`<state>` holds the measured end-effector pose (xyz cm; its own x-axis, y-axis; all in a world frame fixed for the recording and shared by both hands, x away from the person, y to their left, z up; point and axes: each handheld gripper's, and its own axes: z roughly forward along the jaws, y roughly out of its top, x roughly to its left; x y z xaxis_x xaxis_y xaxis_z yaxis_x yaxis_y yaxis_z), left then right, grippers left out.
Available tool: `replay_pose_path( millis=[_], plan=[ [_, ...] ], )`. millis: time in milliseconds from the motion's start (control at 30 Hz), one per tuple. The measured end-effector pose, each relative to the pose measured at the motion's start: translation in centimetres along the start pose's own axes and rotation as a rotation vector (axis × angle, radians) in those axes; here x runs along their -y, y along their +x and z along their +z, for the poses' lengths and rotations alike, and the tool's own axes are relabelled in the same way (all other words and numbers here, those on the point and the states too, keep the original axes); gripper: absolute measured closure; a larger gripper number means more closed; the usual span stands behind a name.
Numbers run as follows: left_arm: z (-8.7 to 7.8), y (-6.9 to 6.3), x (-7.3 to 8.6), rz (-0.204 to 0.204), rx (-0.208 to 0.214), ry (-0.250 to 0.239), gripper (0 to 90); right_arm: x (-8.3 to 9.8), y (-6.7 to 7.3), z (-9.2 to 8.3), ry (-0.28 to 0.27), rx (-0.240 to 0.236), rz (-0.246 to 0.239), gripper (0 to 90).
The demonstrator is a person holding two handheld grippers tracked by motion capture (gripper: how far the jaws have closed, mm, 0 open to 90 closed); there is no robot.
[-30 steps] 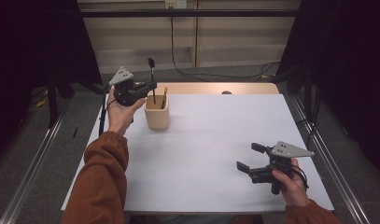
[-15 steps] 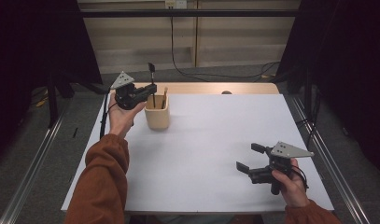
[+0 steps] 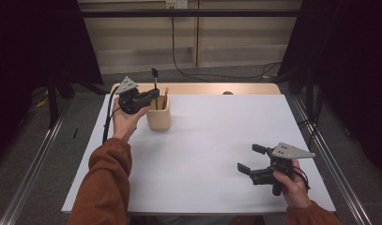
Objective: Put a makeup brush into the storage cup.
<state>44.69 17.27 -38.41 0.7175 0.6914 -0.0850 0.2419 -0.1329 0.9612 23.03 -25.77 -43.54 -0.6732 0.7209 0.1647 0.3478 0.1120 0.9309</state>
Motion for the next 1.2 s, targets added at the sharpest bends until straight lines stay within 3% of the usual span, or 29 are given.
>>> replay_pose_path(
  millis=[533, 933, 967, 1033, 1133, 1200],
  plan=[
    [0.3, 0.3, 1.5, -0.028, -0.014, 0.032, 85.1, 0.0, -0.1, 0.1, 0.004, -0.003, 0.002, 4.3],
    [0.5, 0.5, 2.6, -0.032, -0.019, 0.059, 84.9, 0.0, -0.1, 0.1, 0.006, -0.005, 0.0, 4.2],
    [0.5, 0.7, 2.7, -0.018, -0.02, 0.069, 84.9, 0.0, -0.1, 0.1, 0.004, -0.008, 0.0, 4.2],
    [0.5, 0.7, 2.9, -0.039, -0.023, 0.068, 84.9, 0.0, -0.1, 0.1, 0.003, -0.008, 0.0, 4.2],
    [0.6, 0.7, 3.0, -0.013, -0.02, 0.082, 84.9, 0.0, -0.1, 0.1, 0.006, -0.007, 0.004, 4.2],
    [0.6, 0.7, 3.1, -0.026, -0.02, 0.083, 84.7, 0.0, -0.1, 0.1, 0.006, -0.007, 0.003, 4.2]
  ],
)
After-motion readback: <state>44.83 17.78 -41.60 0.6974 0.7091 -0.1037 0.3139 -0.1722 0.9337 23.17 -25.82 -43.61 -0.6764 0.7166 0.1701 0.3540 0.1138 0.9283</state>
